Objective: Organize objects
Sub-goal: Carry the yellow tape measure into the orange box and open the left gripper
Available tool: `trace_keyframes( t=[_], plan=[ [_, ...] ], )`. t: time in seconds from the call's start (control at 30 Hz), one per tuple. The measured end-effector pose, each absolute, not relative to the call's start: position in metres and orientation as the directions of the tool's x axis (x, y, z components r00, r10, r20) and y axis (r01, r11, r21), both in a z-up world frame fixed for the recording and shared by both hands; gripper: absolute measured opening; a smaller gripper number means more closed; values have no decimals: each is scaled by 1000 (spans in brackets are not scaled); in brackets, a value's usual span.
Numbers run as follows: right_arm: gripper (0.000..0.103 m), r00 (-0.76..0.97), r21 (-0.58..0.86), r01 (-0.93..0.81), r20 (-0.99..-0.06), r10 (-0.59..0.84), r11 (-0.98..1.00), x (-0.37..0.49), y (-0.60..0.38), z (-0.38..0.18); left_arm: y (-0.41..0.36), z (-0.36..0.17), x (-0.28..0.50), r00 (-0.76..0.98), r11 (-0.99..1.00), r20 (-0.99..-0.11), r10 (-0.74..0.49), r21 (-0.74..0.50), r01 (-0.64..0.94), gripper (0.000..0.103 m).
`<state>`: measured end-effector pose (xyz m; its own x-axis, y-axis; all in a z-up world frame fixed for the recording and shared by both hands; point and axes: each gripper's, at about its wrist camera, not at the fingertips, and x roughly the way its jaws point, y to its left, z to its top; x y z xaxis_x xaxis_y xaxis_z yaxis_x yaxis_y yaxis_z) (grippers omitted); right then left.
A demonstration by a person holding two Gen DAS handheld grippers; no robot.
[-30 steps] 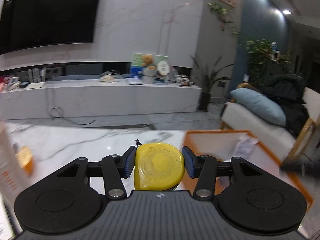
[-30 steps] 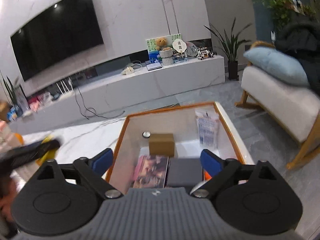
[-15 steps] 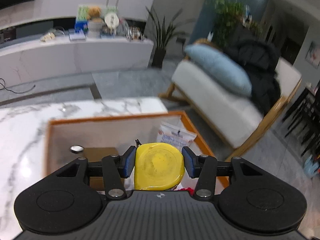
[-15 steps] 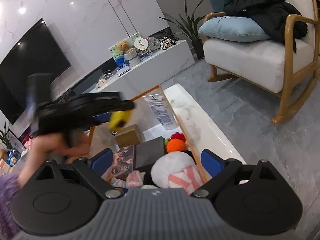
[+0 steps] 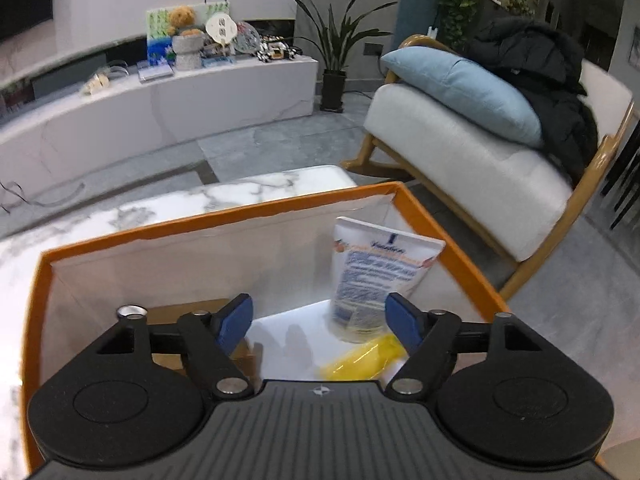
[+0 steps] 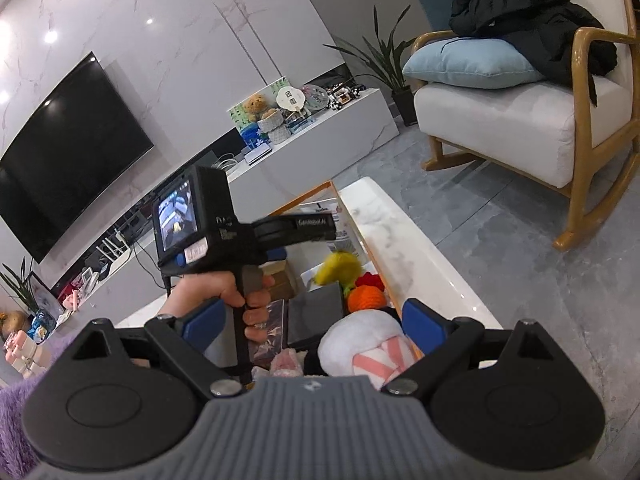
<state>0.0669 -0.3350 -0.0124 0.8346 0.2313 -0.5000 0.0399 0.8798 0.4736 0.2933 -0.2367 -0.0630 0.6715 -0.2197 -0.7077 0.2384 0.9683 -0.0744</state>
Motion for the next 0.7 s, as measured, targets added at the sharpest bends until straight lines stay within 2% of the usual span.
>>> trace_keyframes(
  t=[0.1,0.37,0.5,0.6,0.7],
  plan=[
    [95,843,479,24,-482,239,878,64,-335,-9,-235,-63,287,702,972,-687,-186,-26,232,90],
    [97,833,429,37,-512,209,903,72,-325,-11,-233,-45,271,748,972,-644,-162,25,232,93],
    [102,891,317,90,-449,66,944,65,-316,-3,-224,-27,256,758,970,-627,-179,15,242,93],
    [102,904,227,73,-427,31,971,60,-306,1,-213,-8,236,786,972,-590,-186,7,235,93],
    [102,905,201,93,-426,1,975,60,-301,1,-206,12,214,802,971,-571,-174,36,237,93]
  ],
)
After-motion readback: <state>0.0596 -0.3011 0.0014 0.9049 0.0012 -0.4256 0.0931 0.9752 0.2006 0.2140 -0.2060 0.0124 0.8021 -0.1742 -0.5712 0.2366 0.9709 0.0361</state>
